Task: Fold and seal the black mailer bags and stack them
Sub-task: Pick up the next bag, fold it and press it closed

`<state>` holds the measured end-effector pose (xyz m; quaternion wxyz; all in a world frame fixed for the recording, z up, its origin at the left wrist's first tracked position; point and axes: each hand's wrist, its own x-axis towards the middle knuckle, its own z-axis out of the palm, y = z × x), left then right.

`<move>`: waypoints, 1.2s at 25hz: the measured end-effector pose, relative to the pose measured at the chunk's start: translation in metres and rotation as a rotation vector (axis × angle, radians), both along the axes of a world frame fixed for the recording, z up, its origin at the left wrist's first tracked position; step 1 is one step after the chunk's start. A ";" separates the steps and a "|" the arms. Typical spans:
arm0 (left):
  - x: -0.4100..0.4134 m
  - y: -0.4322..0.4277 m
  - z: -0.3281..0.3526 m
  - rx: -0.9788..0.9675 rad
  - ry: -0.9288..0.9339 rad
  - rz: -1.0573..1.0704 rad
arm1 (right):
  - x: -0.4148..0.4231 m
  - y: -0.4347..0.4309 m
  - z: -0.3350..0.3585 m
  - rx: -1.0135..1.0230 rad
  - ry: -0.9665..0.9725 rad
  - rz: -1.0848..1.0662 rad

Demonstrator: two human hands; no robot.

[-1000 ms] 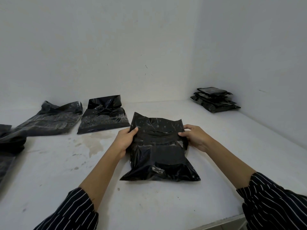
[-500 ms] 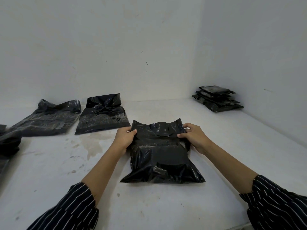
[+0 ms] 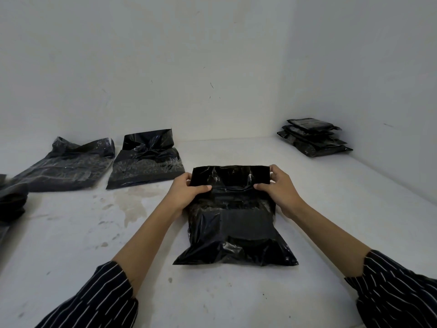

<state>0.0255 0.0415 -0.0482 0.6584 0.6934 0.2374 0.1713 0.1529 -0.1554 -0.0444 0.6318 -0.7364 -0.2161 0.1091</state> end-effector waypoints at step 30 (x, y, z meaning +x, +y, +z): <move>0.033 0.005 -0.017 1.225 0.221 -0.520 | 0.008 0.004 -0.003 -0.382 -0.514 0.446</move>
